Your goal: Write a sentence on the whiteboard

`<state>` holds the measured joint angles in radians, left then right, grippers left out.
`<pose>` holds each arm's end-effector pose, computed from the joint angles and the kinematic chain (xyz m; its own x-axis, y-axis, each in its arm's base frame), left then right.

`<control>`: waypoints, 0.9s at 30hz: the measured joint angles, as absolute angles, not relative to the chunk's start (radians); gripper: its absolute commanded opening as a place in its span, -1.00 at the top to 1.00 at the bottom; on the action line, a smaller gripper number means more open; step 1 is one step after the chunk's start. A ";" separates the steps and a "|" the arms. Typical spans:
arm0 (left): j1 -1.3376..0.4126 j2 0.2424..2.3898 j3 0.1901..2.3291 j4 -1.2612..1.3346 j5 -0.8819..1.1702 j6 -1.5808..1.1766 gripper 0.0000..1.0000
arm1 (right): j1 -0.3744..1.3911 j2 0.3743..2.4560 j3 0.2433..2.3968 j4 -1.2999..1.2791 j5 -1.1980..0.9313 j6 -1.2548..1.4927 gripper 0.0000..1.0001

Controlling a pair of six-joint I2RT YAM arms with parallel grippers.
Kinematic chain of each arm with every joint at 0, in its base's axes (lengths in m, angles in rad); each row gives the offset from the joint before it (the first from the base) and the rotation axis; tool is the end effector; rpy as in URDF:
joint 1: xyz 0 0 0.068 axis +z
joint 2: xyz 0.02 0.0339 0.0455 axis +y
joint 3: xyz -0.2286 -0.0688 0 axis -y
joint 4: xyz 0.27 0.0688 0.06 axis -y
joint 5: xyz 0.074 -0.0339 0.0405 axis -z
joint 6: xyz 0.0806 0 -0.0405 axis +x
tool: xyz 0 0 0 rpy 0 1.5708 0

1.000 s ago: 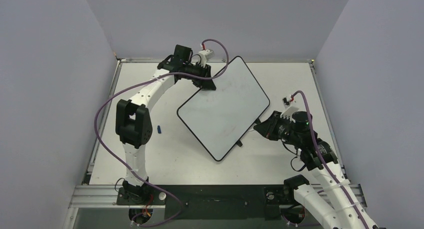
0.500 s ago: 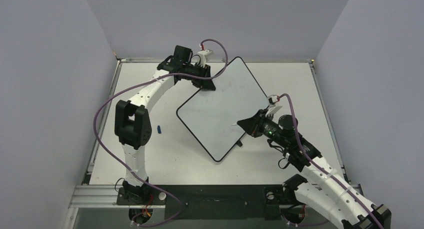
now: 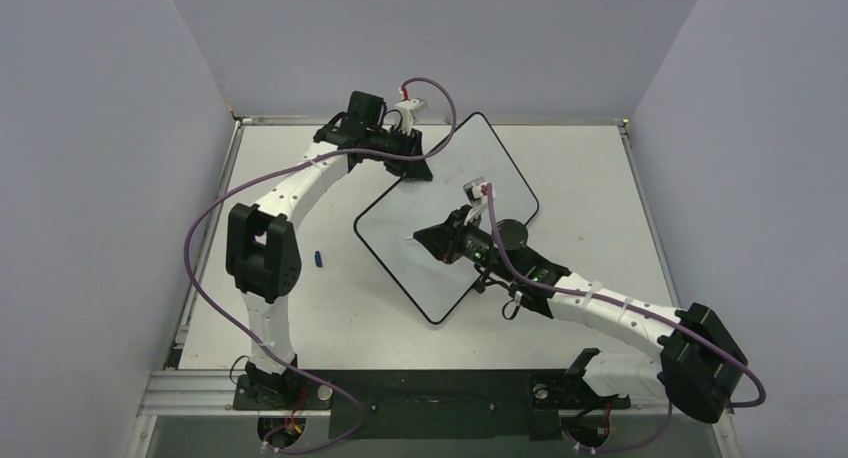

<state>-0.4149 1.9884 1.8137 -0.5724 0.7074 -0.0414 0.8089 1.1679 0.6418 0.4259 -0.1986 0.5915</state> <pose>0.4257 -0.2448 0.2427 -0.6521 0.2528 -0.7148 0.7163 0.5143 -0.4716 0.2275 0.2615 0.2248 -0.5284 0.2381 -0.8149 -0.6628 0.4842 0.5712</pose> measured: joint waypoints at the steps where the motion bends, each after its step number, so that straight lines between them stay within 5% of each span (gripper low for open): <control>1: -0.415 1.984 1.808 -0.567 0.705 -0.046 1.00 | 0.822 1.194 0.657 0.441 -0.199 0.586 1.00; 27: -0.419 1.959 1.771 -0.534 0.672 -0.085 1.00 | 0.918 1.469 0.859 0.567 -0.168 0.540 1.00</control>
<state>-0.4194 1.9594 1.7710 -0.5339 0.6724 -0.0849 0.9180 1.4689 0.8589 0.5667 -0.1680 0.5404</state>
